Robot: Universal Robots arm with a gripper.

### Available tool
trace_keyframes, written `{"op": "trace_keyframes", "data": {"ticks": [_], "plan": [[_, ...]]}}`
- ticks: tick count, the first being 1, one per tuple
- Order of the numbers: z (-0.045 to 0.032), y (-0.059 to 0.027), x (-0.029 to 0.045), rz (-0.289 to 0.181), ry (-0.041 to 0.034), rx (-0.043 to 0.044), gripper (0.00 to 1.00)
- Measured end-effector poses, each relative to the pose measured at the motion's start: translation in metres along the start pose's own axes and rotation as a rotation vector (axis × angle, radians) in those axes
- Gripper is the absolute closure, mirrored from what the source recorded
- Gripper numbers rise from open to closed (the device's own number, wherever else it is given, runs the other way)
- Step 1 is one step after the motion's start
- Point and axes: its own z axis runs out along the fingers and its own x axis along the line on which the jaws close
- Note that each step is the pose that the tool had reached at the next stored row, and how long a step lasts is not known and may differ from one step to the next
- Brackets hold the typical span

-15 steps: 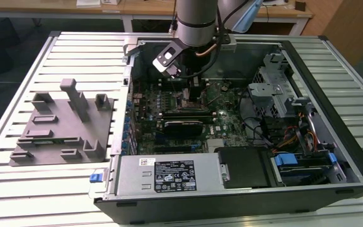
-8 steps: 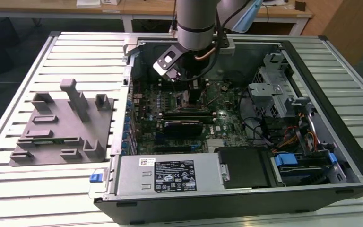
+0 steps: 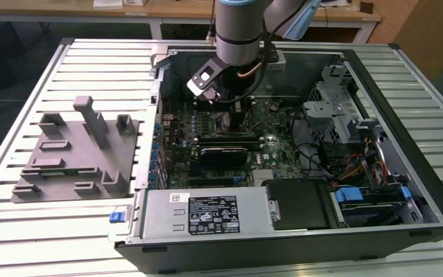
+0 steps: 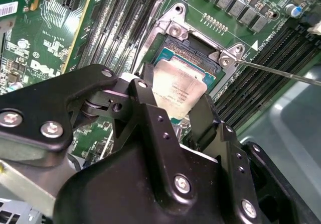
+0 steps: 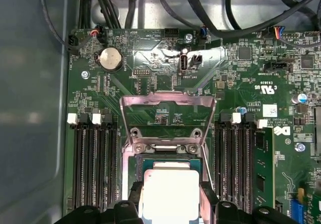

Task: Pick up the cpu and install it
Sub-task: 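Place the cpu into insertion slot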

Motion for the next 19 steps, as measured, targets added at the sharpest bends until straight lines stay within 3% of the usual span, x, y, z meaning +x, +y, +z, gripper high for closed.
{"op": "trace_keyframes", "data": {"ticks": [19], "plan": [[0.0114,-0.0021,0.0026,0.0,0.0001,0.0,0.47]]}}
